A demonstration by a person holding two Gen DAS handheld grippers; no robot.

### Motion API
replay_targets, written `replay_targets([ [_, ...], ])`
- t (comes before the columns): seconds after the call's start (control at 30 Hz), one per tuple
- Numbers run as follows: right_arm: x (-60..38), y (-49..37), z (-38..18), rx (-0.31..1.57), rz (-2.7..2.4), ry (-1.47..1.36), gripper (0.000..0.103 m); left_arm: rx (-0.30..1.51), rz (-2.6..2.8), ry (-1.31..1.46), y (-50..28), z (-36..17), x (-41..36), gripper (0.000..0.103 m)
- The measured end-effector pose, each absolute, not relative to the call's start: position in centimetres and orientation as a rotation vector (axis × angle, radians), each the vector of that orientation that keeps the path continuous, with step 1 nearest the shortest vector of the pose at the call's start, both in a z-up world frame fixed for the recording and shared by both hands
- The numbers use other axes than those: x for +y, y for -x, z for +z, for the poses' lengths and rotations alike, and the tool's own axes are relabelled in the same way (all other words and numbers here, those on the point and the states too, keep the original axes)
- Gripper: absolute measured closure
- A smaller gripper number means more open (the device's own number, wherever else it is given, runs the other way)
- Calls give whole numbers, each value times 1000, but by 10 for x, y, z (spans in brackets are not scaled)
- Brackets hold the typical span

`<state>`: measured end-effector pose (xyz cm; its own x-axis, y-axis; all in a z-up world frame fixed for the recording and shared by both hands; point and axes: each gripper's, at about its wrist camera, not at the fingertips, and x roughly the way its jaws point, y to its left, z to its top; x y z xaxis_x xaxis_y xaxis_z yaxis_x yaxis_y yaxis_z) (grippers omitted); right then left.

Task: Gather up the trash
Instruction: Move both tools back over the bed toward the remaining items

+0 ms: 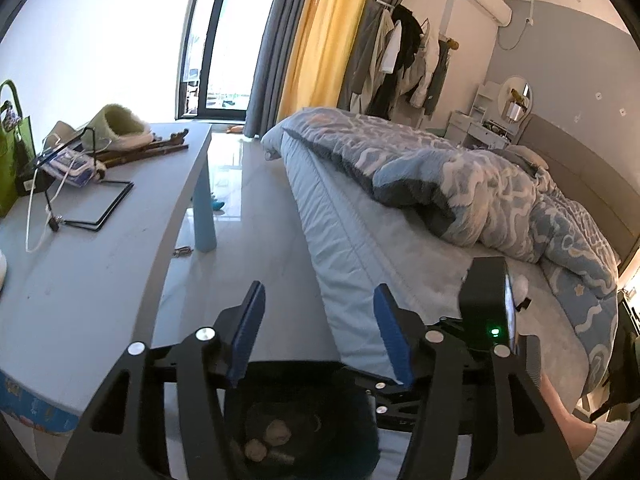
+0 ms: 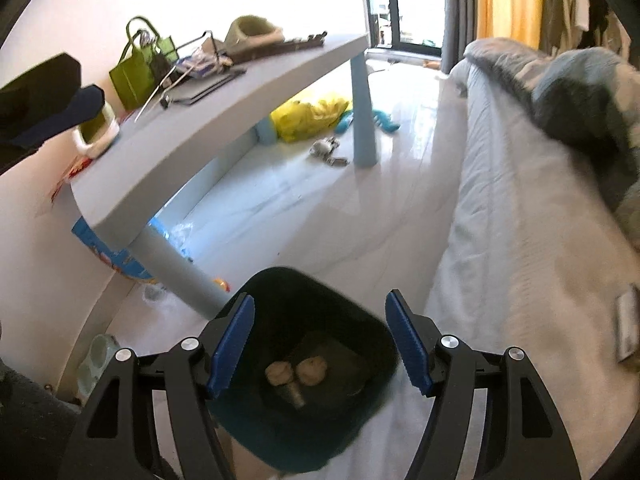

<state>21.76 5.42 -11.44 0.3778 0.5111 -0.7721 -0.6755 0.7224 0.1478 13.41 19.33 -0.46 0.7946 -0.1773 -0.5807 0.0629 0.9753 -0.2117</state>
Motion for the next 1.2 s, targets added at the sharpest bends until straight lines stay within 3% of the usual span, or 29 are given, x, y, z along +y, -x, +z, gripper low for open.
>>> replay_targets([
  [0.47, -34, -245, -81, 807, 643, 145, 29, 669, -183, 143, -170, -8, 138, 34],
  [1.13, -160, -266, -75, 782, 438, 93, 25, 724, -258, 118, -207, -26, 58, 18],
  [1.2, -174, -268, -76, 783, 414, 86, 17, 728, -265, 119, -210, -28, 51, 18],
])
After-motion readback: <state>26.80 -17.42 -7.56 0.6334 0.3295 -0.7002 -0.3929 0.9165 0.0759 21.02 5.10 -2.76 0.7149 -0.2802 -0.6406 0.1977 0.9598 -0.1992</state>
